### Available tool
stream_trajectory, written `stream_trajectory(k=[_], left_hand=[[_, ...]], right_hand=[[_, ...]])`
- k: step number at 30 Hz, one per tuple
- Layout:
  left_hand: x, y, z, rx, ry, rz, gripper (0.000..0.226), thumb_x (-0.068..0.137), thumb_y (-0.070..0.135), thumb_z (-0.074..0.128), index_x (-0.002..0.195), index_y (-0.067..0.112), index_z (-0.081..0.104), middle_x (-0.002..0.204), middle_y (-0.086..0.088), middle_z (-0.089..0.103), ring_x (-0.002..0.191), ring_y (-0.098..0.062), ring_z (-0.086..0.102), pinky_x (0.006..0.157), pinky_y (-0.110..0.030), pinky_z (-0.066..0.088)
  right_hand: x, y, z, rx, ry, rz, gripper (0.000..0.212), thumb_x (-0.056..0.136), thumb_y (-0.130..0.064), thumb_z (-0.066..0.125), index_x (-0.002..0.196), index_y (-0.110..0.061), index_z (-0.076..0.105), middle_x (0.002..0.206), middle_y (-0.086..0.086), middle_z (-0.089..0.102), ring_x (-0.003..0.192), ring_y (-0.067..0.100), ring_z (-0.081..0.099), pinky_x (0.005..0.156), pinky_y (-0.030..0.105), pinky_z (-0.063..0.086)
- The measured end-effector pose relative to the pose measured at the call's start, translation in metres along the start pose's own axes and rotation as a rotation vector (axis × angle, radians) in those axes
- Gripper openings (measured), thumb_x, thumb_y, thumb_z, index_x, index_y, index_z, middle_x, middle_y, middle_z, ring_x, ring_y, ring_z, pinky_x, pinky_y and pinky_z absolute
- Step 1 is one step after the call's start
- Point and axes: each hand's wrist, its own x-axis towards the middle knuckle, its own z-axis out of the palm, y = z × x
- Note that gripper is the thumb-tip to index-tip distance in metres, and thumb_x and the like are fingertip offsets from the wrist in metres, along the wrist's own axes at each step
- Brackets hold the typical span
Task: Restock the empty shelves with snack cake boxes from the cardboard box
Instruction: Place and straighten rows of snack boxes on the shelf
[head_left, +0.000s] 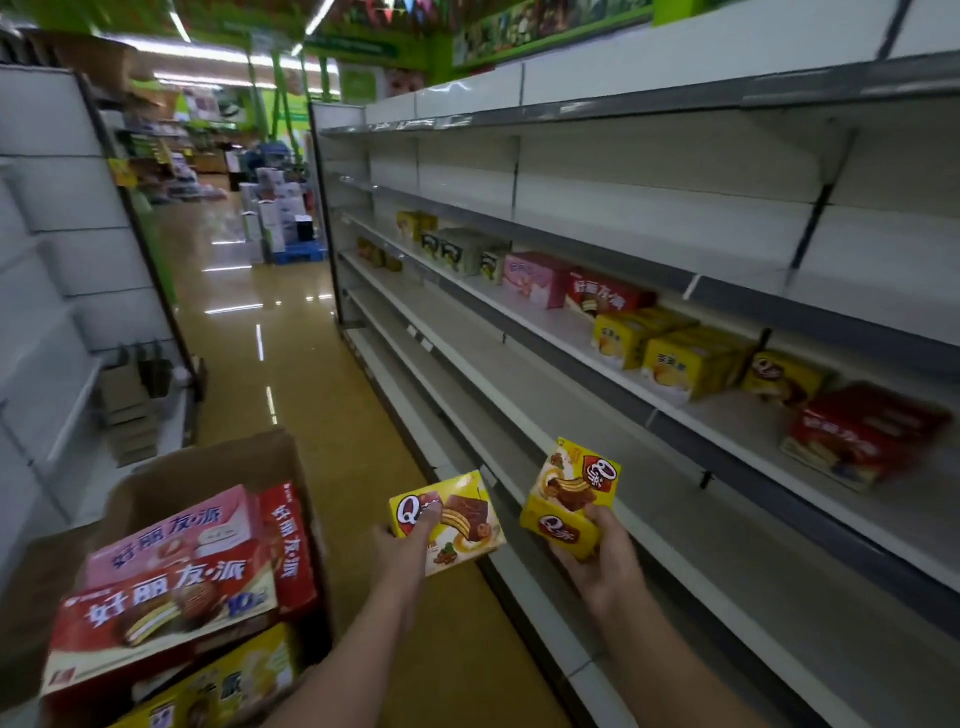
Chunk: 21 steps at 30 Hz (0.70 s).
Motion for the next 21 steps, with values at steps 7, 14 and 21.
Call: stream_trajectory(k=[7,14,21], left_hand=[[-0.011,0.001,0.061,0.116,-0.262,0.061,0.034,0.085,0.023,0.071,0.105,0.013,0.046,0.092,-0.003,0.064,0.073,-0.012,0.062,0.055,-0.021,0.043],[0.005,0.005,0.093,0.245,-0.412,0.021,0.044,0.087,0.029,0.066,0.123,0.010,0.051,0.104,-0.011,0.065,0.087,-0.025,0.066,0.075,-0.034,0.053],[0.014,0.016,0.128,0.259,-0.599,0.060,0.059,0.094,0.037,0.056,0.142,0.010,0.036,0.134,-0.014,0.051,0.111,-0.028,0.054,0.092,-0.036,0.042]], right_hand=[[-0.010,-0.037,-0.041,0.063,-0.037,-0.065,0.026,0.093,-0.029,0.054,0.103,-0.008,0.065,0.075,0.004,0.074,0.062,0.016,0.070,0.048,0.023,0.055],[-0.026,-0.069,-0.045,0.232,-0.094,-0.158,0.069,0.058,-0.050,0.079,0.106,0.000,0.072,0.105,0.022,0.070,0.088,0.035,0.071,0.076,0.047,0.058],[-0.029,-0.060,-0.036,0.096,-0.037,-0.111,0.083,0.065,-0.058,0.069,0.123,-0.001,0.059,0.117,0.025,0.065,0.108,0.041,0.062,0.091,0.054,0.048]])
